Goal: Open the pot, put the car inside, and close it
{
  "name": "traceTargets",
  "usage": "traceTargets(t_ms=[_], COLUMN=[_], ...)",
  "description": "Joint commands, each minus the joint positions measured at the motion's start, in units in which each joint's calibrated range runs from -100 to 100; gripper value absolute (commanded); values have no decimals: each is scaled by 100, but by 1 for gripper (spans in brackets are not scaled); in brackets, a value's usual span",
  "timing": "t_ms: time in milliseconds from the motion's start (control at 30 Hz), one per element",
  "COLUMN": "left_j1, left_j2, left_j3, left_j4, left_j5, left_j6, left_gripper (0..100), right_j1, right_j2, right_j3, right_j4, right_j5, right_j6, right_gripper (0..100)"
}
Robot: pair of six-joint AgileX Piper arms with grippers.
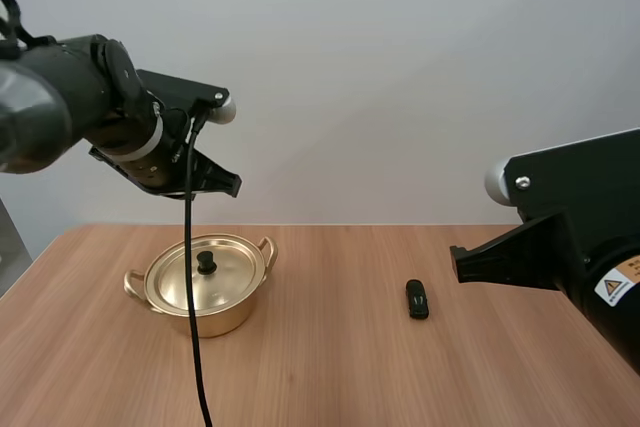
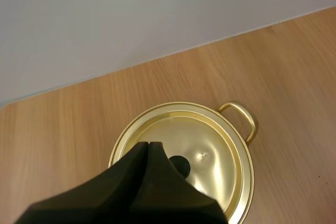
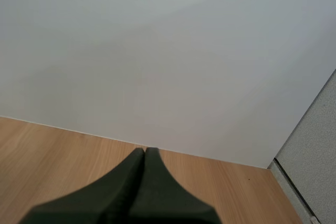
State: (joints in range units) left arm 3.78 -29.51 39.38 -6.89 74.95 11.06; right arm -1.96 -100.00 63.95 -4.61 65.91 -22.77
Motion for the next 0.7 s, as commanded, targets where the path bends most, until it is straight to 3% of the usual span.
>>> traceTargets(t_ms=[0, 67, 133, 233, 333, 400, 667], left_j1=[4, 4, 4, 4, 4, 4, 4], left_j2=[549, 688, 814, 923, 974, 1021, 1472], left_j3=[-10, -10, -10, -10, -10, -10, -10], left_j4=[4, 4, 4, 9, 9, 9, 61], left_j5=[152, 300, 364, 362, 324, 289, 323], left_j6=[13, 13, 13, 13, -26, -36, -24], left_gripper=[2, 9, 21, 47, 79, 91, 93], right_j1=[4, 4, 4, 4, 4, 4, 4], right_j2=[0, 0, 0, 0, 0, 0, 0], right_j3=[2, 2, 2, 2, 2, 2, 2], right_j4=[9, 9, 9, 9, 9, 9, 9], right_j5=[9, 9, 23, 46, 87, 87, 145], right_j6=[1, 1, 1, 1, 1, 1, 1], right_gripper=[0, 0, 0, 0, 0, 0, 0])
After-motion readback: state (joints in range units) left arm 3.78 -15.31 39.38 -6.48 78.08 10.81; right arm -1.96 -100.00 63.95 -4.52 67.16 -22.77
